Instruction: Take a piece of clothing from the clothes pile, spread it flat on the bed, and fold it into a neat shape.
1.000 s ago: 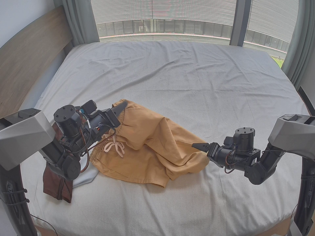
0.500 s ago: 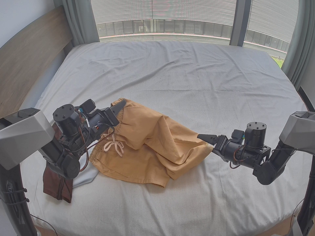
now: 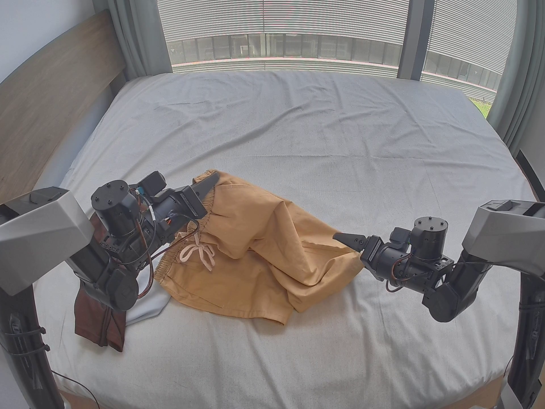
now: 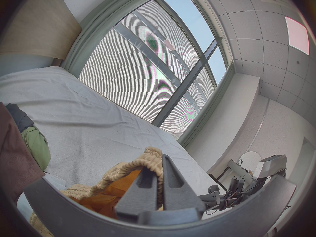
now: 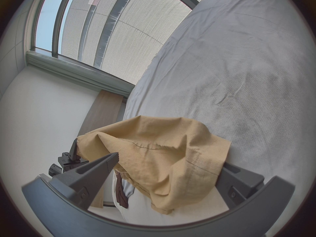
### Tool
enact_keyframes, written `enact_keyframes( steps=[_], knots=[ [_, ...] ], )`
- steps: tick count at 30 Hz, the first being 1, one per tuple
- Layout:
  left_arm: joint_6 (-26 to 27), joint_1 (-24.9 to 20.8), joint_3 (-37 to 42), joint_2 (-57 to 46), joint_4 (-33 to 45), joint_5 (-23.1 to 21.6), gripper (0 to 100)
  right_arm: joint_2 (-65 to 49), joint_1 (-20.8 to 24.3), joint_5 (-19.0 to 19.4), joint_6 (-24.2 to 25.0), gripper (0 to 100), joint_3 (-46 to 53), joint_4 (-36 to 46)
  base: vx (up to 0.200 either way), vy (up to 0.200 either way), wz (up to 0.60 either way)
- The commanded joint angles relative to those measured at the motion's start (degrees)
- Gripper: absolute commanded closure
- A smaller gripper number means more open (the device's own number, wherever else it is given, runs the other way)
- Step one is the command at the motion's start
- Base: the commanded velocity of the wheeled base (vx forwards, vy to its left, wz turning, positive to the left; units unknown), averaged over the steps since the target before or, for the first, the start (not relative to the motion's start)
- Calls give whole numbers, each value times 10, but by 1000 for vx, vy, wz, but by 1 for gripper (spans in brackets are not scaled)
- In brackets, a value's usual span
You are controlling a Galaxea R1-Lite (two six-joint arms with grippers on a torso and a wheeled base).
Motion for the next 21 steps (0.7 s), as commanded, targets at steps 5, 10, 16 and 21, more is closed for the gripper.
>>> enact_keyframes(
  steps=[5, 10, 16, 21],
  knots=[
    [1, -1, 1, -3, 0, 0, 100, 44, 3, -1, 17, 0, -11, -68, 0, 0, 0],
    [1, -1, 0, -3, 0, 0, 100, 44, 3, -1, 17, 0, -12, -76, 0, 0, 0],
    [1, -1, 0, -3, 0, 0, 100, 55, 3, -3, 18, 0, -14, -106, 0, 0, 0],
    [1, -1, 1, -2, 0, 0, 100, 58, 2, -2, 18, 100, -10, -124, 0, 0, 0]
  ],
)
